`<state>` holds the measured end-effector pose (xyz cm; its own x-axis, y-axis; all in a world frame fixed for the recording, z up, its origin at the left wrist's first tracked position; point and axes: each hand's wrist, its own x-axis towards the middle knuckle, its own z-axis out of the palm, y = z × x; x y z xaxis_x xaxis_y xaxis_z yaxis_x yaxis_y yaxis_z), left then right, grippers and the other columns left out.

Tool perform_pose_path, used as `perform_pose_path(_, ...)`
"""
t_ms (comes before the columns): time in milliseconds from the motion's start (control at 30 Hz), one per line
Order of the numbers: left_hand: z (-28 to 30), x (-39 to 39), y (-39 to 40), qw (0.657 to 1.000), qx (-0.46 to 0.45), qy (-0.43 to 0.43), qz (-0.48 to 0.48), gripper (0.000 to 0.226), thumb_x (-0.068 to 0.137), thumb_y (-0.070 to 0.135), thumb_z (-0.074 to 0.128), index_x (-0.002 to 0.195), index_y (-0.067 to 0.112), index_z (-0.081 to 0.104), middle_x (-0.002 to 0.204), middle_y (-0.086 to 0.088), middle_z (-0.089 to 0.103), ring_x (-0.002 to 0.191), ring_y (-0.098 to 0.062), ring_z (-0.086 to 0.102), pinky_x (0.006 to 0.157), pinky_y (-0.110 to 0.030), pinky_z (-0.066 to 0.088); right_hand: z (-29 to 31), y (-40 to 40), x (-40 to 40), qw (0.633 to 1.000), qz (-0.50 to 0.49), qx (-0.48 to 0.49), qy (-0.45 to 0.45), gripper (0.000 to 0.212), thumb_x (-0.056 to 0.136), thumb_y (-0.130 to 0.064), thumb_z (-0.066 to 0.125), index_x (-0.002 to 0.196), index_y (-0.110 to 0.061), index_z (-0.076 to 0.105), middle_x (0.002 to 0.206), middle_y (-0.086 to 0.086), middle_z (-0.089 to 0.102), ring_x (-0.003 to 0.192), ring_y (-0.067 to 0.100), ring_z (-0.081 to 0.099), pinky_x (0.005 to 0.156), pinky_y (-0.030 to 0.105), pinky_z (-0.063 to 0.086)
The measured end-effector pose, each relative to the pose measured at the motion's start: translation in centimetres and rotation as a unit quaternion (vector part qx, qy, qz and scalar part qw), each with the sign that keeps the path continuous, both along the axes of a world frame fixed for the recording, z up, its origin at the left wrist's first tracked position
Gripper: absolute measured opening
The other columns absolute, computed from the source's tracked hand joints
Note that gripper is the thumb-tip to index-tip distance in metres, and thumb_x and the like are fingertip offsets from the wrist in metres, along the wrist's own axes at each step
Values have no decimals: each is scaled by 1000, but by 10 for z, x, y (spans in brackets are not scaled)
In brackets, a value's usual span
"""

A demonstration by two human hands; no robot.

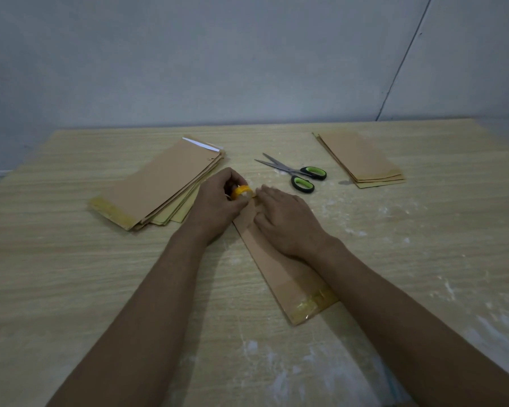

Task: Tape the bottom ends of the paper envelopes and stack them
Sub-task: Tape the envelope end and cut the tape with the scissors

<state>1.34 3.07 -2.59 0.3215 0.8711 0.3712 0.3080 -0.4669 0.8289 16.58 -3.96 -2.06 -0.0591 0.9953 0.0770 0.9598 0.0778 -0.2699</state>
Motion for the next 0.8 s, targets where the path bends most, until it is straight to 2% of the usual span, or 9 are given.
perform_pose_path(100,0,1,0,1000,11,11,16,12,79,2,71,86,9,64,74,-6,60,64,-9,48,58,-30,46,1,-1,0,1000,1,0,-6,56,104,-36,31,156,-17,22,164,0,19,150,11,14,119,32,12)
perform_pose_path(200,1,2,-2,997,57,32,41,13,74,-1,70,82,7,64,68,5,55,63,-5,46,58,-18,38,0,0,-1,1000,-1,-3,-10,56,104,-36,29,156,-18,22,164,-1,18,151,11,13,120,32,11)
perform_pose_path(333,0,2,-2,993,91,54,58,13,72,-1,69,80,7,64,67,10,53,63,0,47,57,-12,34,0,0,-1,1000,0,-9,-17,56,104,-37,27,157,-19,20,165,-1,16,151,12,12,121,34,11)
perform_pose_path(467,-1,-7,-1,996,30,41,68,10,80,7,72,85,13,66,76,2,63,62,-2,49,59,-15,39,0,-1,0,999,6,-28,-31,57,105,-37,24,158,-19,13,166,-1,10,152,12,7,121,34,8)
perform_pose_path(633,0,-25,-2,998,-63,-13,-12,10,86,10,75,95,7,71,77,-1,67,64,-2,54,61,-14,43,2,-2,2,999,11,-46,-23,59,105,-36,22,159,-18,3,166,-2,3,152,11,2,121,34,4)
perform_pose_path(800,-3,-26,2,999,-30,-19,-9,12,90,11,71,90,23,69,81,7,66,72,-2,56,68,-18,44,1,-1,1,998,11,-49,-32,58,105,-36,20,159,-19,5,166,-3,1,152,10,0,121,34,3)
